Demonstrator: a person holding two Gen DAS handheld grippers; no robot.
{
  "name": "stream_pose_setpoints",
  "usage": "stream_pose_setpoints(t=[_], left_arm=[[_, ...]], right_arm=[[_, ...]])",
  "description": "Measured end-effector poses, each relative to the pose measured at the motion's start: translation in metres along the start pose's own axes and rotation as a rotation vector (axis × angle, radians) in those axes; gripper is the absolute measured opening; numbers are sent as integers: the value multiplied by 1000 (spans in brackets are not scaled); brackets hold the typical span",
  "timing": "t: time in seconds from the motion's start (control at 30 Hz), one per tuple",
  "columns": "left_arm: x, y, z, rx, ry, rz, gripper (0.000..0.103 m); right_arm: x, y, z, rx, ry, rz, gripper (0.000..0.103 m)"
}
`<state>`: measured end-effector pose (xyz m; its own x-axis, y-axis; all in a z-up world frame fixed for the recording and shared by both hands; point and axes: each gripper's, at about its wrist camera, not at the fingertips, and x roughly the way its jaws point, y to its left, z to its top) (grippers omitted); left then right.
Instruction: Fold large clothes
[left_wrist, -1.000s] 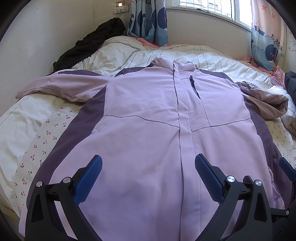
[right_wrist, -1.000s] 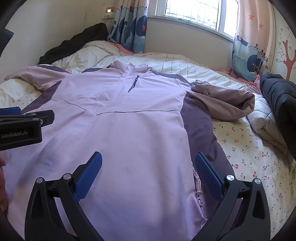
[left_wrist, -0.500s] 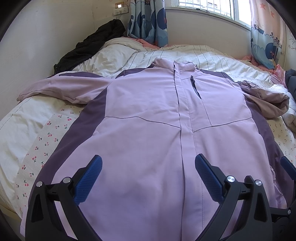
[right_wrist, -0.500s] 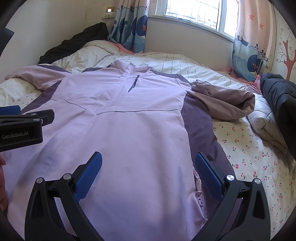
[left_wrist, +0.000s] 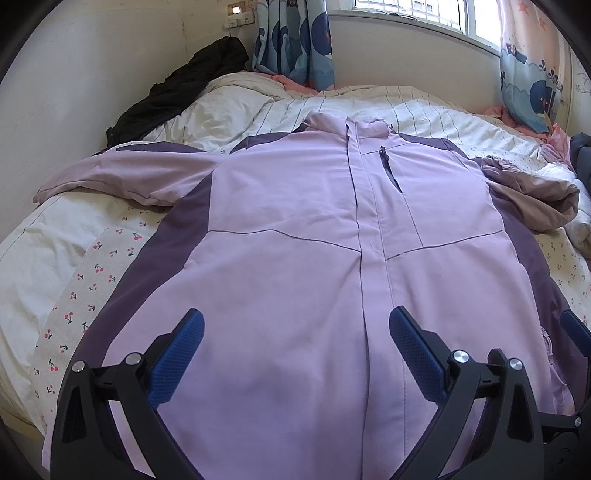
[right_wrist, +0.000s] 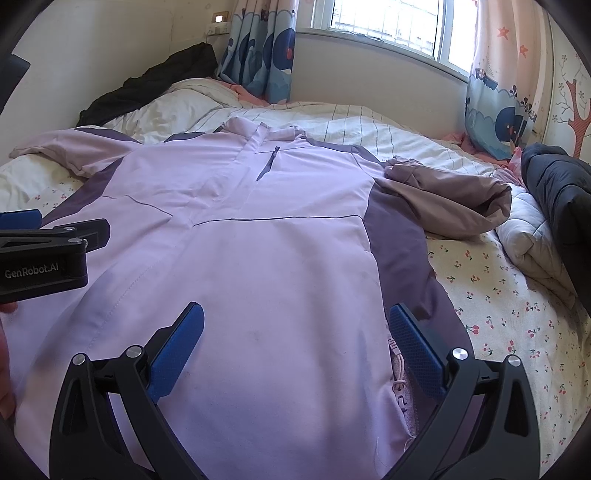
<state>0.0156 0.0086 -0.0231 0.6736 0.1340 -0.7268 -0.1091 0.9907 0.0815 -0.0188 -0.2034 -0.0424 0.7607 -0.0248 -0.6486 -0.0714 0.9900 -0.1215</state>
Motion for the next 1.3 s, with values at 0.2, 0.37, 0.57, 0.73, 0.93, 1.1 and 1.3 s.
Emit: stream_pose_setpoints(t=[0.2,0.37,0.57,0.73,0.93,1.1,1.3], left_arm=[[0,-3,0,5,-2,11,96],[-2,-7,3,9,-16,18,96],[-8,-24,30,-42,-110,-7,96],[-3,-53,41,-25,-130,-21,96],[5,-71,35,-3,-102,-21,96],[7,-85,32,35,-88,-33,96],[9,-88,24,49,-55,-45,96]], right_arm=[[1,-2,0,8,6,10,97],[-10,-7,5,25,-16,25,97],[-50,-61,27,5,-95,37,97],[-41,-157,30,-19,-94,-47,97],[0,-217,45,-150,-109,-189,94],[41,-219,64,-271,-126,-103,69],[58,-238,83,-255,-193,-75,62]])
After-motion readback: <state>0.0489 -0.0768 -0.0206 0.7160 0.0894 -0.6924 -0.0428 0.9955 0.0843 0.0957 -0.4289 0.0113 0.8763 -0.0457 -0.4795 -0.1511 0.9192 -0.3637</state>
